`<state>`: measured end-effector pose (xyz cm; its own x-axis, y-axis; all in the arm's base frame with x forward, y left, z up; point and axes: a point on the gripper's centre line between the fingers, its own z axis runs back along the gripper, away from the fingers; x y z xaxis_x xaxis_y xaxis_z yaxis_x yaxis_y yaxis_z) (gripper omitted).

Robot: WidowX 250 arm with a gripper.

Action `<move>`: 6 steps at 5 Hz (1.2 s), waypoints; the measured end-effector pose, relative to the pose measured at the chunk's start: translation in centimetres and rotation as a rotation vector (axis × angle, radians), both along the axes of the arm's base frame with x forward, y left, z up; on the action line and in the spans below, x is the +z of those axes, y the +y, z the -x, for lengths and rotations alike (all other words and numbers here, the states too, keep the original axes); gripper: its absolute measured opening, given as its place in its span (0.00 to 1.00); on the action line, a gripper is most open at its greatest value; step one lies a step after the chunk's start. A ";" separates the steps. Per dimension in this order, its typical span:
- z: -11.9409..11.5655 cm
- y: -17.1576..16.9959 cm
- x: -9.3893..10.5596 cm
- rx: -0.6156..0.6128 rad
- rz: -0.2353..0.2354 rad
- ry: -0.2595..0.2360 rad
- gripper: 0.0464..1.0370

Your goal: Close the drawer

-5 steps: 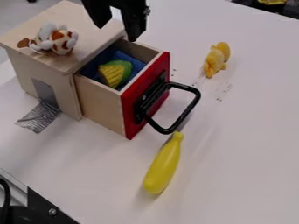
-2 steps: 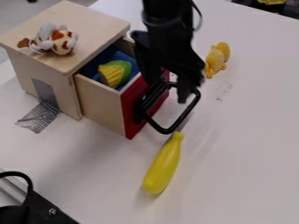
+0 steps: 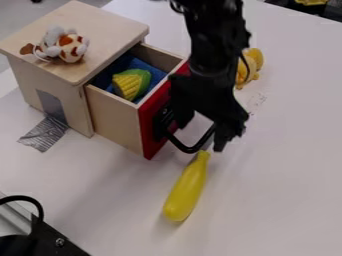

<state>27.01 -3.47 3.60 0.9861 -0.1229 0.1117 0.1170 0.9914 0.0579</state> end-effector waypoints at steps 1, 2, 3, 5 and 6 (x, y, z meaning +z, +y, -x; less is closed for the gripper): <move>-1.0 -0.2 -2.2 0.024 -0.027 0.023 0.93; -2.4 -0.3 -3.0 0.022 -0.045 0.003 0.65; -2.8 1.1 -2.5 0.054 -0.072 0.004 0.34; -2.8 7.0 -1.1 0.231 -0.110 0.030 0.08; -2.4 9.0 -1.8 0.295 -0.119 0.095 0.08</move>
